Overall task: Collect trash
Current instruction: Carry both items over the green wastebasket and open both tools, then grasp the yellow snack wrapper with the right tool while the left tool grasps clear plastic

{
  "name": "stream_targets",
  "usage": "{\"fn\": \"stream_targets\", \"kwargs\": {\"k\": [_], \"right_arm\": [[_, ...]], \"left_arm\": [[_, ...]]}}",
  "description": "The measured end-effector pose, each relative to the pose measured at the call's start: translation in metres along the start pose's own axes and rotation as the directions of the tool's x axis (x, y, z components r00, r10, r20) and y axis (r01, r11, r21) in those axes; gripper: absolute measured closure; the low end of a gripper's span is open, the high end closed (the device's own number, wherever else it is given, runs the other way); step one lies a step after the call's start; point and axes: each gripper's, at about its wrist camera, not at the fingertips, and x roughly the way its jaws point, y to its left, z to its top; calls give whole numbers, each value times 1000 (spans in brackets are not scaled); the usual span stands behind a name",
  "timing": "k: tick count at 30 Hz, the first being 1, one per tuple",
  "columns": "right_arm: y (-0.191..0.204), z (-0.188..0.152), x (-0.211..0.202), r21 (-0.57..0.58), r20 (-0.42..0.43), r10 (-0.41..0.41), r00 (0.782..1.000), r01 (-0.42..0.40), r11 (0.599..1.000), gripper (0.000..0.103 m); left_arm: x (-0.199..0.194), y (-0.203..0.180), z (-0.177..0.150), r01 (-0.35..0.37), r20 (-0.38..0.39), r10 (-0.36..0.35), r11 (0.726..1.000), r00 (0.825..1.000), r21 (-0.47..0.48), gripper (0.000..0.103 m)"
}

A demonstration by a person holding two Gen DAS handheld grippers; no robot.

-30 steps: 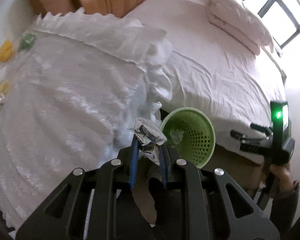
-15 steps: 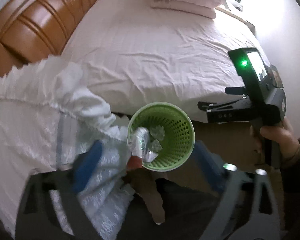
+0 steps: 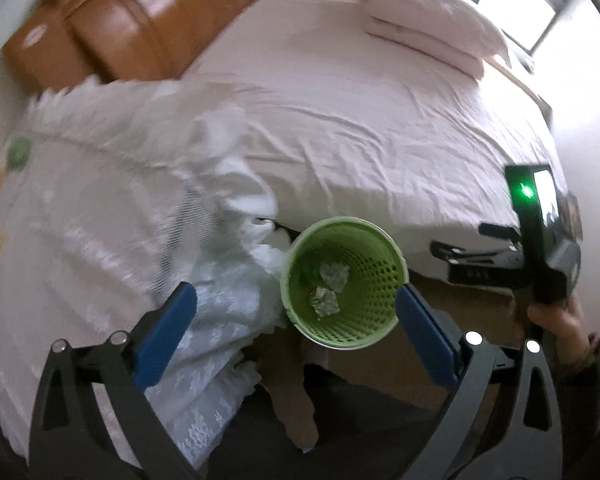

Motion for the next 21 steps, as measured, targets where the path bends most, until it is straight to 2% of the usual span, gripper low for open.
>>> {"fn": "stream_targets", "kwargs": {"k": [3,6,10,14,17,21], "right_arm": [[18,5,-12,-38,23,10,1000,-9,999,3],[48,11,-29,-109,45,16,999,-11,994,3],[92,20,-52,-222,75,32,997,-15,975,3],[138,28,-65,-319,76,75,994,-47,947,3],[180,32,-67,-401,57,99,994,-68,914,3],[227,27,-64,-472,30,112,993,-85,878,3]], "left_arm": [[-13,22,-6,-55,36,57,997,998,-55,8],[-32,55,-18,-136,75,146,984,986,-116,8],[-45,100,-43,-205,58,221,957,974,-204,8],[-53,148,-69,-247,26,269,916,963,-315,8],[-57,189,-93,-261,-2,289,863,957,-432,8],[-59,232,-117,-273,-29,307,797,951,-539,8]]}}
